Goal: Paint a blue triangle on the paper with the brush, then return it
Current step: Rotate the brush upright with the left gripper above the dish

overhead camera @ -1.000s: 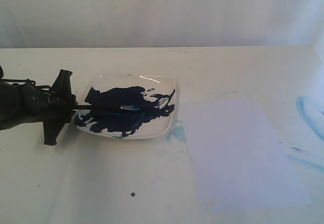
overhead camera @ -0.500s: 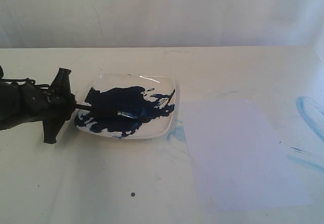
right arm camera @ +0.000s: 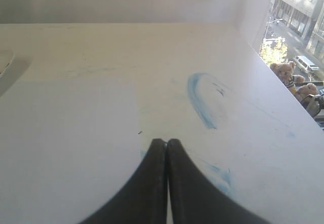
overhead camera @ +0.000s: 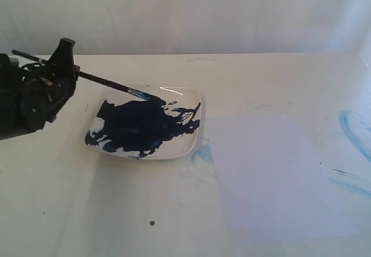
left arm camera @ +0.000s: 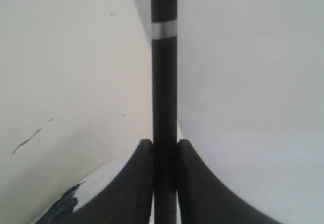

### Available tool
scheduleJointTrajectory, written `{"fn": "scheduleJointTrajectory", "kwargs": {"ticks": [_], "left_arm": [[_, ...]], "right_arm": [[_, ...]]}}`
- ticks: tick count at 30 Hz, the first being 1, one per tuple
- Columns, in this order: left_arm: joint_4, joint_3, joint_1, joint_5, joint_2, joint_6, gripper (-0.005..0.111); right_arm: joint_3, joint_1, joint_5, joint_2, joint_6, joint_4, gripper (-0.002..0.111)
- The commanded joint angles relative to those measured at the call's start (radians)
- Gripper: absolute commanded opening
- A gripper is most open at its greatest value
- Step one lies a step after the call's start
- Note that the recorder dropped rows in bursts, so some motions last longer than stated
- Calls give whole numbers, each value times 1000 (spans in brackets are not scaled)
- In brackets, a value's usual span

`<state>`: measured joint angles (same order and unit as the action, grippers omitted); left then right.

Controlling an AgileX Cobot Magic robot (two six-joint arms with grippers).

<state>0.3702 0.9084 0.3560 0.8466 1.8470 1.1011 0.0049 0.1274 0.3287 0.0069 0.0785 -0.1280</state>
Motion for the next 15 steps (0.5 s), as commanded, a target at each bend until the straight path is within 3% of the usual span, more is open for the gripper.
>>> {"fn": "scheduleJointTrajectory", "kwargs": {"ticks": [1,7,15], "left_arm": [[-193,40,5,41,-32,-204,0],[-664,303,5,-247,-67,-427,0],[-907,365,5,-243,-67,-427,0]], "right_arm": [[-5,1,-12,-7,5,-2,0],[-5,1,-12,-7,5,-2,0],[-5,1,-12,-7,5,-2,0]]}}
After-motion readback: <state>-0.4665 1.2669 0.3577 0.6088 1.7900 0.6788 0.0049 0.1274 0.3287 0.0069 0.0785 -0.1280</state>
